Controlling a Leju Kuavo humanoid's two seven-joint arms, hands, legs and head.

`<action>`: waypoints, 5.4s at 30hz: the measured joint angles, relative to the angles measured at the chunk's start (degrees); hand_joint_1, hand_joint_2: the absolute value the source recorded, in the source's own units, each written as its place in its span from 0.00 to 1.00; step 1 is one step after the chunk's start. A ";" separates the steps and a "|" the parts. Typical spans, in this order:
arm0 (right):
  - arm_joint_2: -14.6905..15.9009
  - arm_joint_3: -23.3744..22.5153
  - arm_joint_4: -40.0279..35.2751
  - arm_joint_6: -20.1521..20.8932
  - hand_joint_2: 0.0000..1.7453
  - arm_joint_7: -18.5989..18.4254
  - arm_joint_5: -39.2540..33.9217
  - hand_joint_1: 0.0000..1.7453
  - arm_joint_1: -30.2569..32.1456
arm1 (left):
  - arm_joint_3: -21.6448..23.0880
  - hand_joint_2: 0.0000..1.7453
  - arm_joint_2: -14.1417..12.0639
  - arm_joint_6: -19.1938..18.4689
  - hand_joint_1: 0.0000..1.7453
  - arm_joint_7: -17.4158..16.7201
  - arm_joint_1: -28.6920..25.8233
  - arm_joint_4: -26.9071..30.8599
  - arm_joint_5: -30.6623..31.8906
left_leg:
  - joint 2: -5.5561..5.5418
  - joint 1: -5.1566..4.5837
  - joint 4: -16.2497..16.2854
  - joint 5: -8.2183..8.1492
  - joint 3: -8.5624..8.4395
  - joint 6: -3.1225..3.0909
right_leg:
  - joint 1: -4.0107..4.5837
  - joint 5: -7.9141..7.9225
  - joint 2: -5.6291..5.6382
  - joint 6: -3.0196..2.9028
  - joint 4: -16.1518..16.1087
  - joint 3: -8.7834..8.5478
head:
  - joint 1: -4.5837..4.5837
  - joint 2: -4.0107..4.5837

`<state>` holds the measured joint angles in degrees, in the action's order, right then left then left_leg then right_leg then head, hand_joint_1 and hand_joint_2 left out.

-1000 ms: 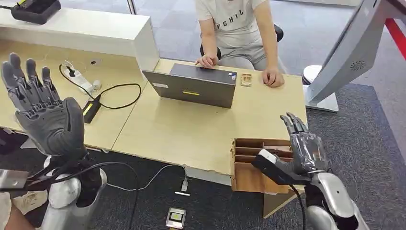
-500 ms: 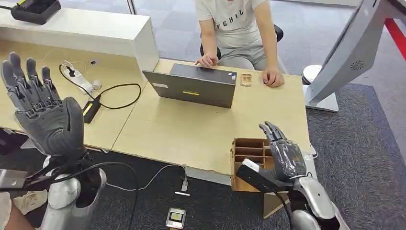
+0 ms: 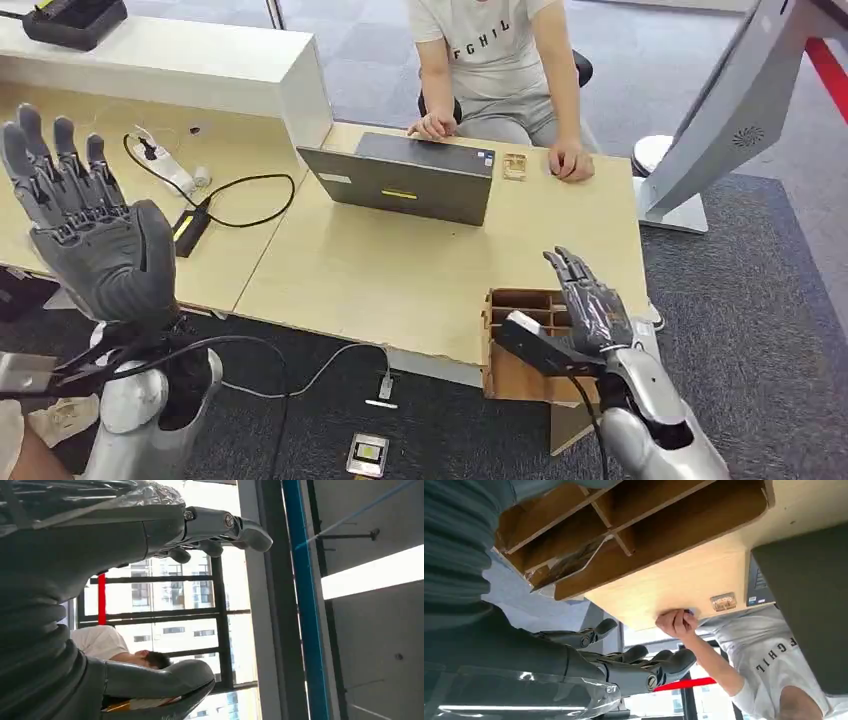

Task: Pass the card to the sensor for recognition and then transmit it.

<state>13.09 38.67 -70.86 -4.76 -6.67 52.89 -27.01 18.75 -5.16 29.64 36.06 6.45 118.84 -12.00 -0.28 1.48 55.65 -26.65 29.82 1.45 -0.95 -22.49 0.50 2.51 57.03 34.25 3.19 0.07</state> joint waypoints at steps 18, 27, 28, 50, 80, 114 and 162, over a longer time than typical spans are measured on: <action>1.27 -1.81 6.04 -2.93 1.00 -1.14 0.57 0.86 -2.53 | -1.09 1.00 -0.02 0.72 0.00 0.31 -1.96 1.05 0.96 | 0.00 0.00 0.01 0.00 -0.01 0.00 | 0.00 0.00 0.00 0.00 0.00 0.00 | -0.02 0.00; 2.36 -3.00 3.32 -2.82 1.00 -1.49 0.07 0.98 -1.02 | -1.75 1.00 -0.11 1.35 0.00 0.31 -2.83 2.12 1.31 | 0.00 0.00 0.01 0.00 -0.01 0.00 | 0.00 0.00 0.00 0.00 0.00 0.00 | -0.02 0.00; 2.43 -3.13 3.02 -2.76 1.00 -1.49 0.07 0.97 -0.88 | -1.75 1.00 -0.13 1.46 0.00 0.31 -3.03 2.30 1.38 | 0.01 -0.01 0.01 0.00 -0.02 0.00 | 0.00 0.00 0.00 0.00 0.00 0.00 | 0.00 0.00; 3.30 -3.13 -0.89 -0.90 1.00 -1.73 -1.64 0.00 1.46 | -1.66 1.00 -1.22 3.28 0.00 -0.02 -4.52 4.26 1.62 | 0.01 0.00 0.01 0.00 -0.03 0.00 | 0.00 0.00 0.00 0.00 0.00 -0.01 | 0.00 0.00; 8.04 -12.48 -14.99 -8.44 1.00 -7.10 1.01 0.00 3.22 | -1.62 1.00 -1.53 5.03 0.00 -0.11 -5.69 5.09 1.79 | 0.01 -0.02 0.01 -0.01 -0.05 -0.01 | -0.01 0.00 0.01 0.01 0.00 -0.03 | 0.00 0.00; 6.67 -8.87 -24.61 2.60 1.00 -3.54 -5.42 0.00 12.60 | -1.88 1.00 -1.86 4.52 0.00 -1.07 -4.41 5.22 1.46 | 0.01 -0.01 -0.01 -0.01 -0.02 -0.01 | -0.01 -0.01 0.01 0.01 -0.01 -0.03 | -0.02 0.00; -0.39 -5.29 6.89 -2.69 1.00 0.15 -0.37 1.00 0.94 | -0.05 1.00 -1.70 1.03 0.00 -0.52 -1.46 2.54 -0.33 | 0.01 -0.01 0.00 -0.01 -0.01 -0.01 | -0.01 0.00 0.01 0.00 -0.01 0.00 | 0.00 0.00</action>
<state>12.70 33.38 -63.98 -7.45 -6.51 52.52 -26.08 18.71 -6.86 30.67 35.54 4.99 121.37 -12.33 -0.26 1.47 55.65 -26.66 29.82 1.43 -0.96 -22.49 0.50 2.51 57.02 34.26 3.19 0.07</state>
